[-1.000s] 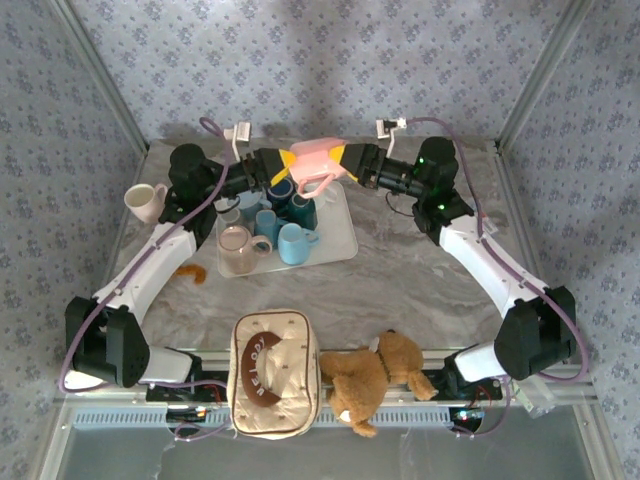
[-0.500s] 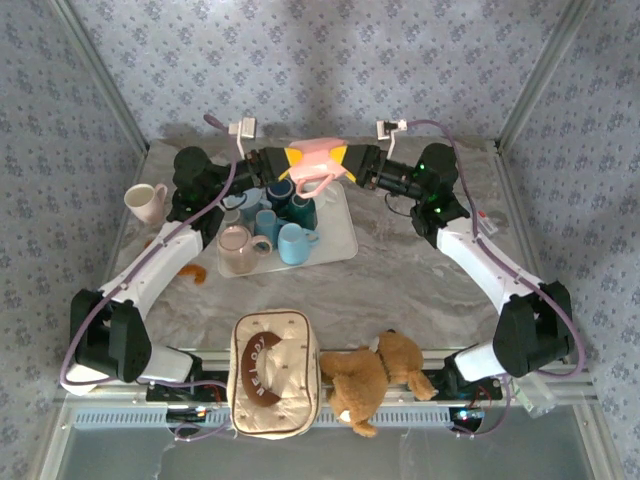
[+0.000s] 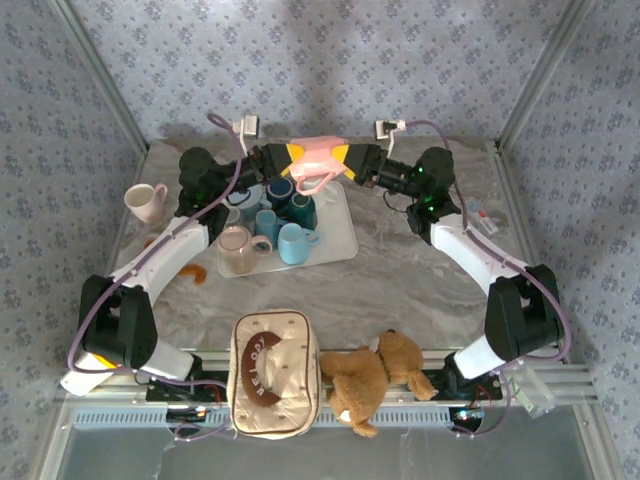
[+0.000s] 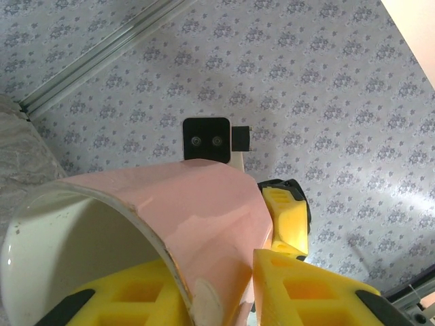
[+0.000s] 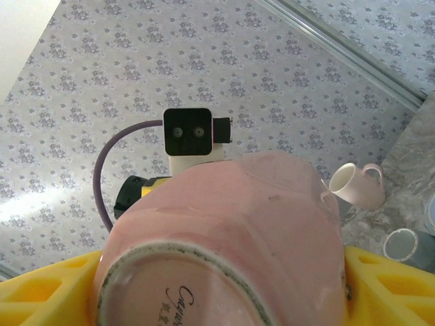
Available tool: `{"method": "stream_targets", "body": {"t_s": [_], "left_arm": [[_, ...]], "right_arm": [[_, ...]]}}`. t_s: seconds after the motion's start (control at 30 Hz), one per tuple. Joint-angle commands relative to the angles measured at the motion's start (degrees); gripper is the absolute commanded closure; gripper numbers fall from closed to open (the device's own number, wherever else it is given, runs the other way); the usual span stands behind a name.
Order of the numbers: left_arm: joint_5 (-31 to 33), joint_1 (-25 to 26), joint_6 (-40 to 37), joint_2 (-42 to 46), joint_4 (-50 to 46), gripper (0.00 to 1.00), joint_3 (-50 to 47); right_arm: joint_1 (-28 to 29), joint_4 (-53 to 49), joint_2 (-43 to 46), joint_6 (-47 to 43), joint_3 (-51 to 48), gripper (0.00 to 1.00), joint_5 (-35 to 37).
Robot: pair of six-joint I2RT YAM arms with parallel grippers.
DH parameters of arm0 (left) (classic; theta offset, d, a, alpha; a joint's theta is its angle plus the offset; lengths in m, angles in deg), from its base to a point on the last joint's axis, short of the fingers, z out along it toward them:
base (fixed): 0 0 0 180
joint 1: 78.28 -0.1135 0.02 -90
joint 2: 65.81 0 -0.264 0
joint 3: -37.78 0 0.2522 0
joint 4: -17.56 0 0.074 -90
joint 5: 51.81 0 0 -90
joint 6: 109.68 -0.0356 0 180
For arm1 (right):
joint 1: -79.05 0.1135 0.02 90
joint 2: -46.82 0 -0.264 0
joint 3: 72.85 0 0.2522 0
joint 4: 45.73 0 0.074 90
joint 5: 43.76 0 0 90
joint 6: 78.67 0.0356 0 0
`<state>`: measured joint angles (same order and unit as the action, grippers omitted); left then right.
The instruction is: Turn the mug right side up
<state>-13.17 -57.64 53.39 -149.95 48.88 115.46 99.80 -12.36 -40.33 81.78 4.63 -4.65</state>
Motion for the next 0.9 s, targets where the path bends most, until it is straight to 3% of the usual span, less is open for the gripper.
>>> {"method": "stream_targets", "body": {"t_s": [0.0,0.2,0.3,0.33,0.47,0.67,0.73,0.87], "left_arm": [[-1.02,0.58,0.19,1.27,7.21,0.75,3.62],[-1.74,0.68,-0.21,1.3,7.59,0.82,4.16],[-2.12,0.71,-0.63,1.33,8.1,0.99,4.19],[-2.17,0.71,-0.98,1.42,8.09,1.0,4.2],[-2.29,0.7,-2.85,1.69,7.26,1.0,4.66],[-2.18,0.66,-4.98,2.07,6.25,1.0,6.03],[-2.21,0.61,-6.45,2.36,5.19,1.0,6.41],[-3.67,0.54,-16.46,3.63,-8.87,1.0,8.68]], "right_arm": [[-0.1,3.93,-1.46,1.57,0.04,0.36,-0.53],[-0.47,4.31,-3.26,2.05,0.35,0.32,-1.59],[-0.8,4.8,-4.24,2.23,0.42,0.27,-2.26],[-1.01,4.68,-4.56,2.25,0.43,0.27,-2.21],[-1.51,3.27,-5.13,2.49,0.0,0.2,-0.96],[-2.33,1.74,-5.48,3.58,-1.58,0.0,2.38],[-2.97,1.64,-5.31,3.88,-2.34,0.0,3.05],[-4.99,2.23,-2.87,3.17,-5.34,0.0,4.22]]}}
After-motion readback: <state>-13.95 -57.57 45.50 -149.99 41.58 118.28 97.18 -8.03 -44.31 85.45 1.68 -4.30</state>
